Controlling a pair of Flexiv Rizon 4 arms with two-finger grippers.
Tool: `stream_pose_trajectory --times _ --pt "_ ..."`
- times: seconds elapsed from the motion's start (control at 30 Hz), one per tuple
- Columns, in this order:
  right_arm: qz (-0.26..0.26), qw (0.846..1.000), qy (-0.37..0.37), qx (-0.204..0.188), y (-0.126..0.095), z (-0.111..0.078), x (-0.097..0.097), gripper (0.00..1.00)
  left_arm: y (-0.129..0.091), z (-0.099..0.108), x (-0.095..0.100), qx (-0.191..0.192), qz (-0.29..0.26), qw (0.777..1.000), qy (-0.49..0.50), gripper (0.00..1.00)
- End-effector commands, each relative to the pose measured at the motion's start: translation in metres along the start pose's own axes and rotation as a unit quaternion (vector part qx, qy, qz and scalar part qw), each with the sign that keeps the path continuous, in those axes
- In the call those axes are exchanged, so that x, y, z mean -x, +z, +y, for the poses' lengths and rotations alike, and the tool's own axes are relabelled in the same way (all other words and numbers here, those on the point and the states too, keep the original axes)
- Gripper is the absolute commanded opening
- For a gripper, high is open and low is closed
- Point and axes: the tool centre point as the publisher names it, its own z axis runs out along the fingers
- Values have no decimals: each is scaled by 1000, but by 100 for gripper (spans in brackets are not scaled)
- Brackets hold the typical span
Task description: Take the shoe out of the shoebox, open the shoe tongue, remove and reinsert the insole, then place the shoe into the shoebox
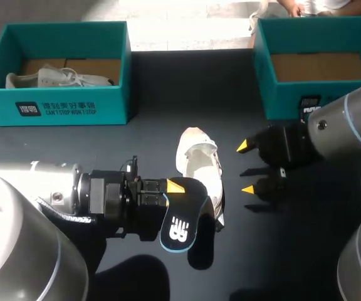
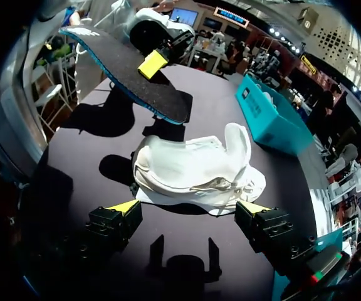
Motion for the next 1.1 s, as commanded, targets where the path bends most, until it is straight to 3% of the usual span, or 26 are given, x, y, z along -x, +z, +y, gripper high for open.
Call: stream_pose_trajectory --times 0.03,0.13,0.63,1.1 --pt "-4 1000 2 -1 18 2 -5 100 4 6 4 -3 -1 1000 -1 0" --pt "-7 1000 8 -17 12 5 -8 100 5 9 4 -3 3 1000 0 0" --pt "-7 1000 8 -17 12 5 -8 100 7 14 3 -4 10 1000 -13 0" --pt "-19 999 -19 -28 33 -19 9 100 14 32 8 -28 10 1000 2 0"
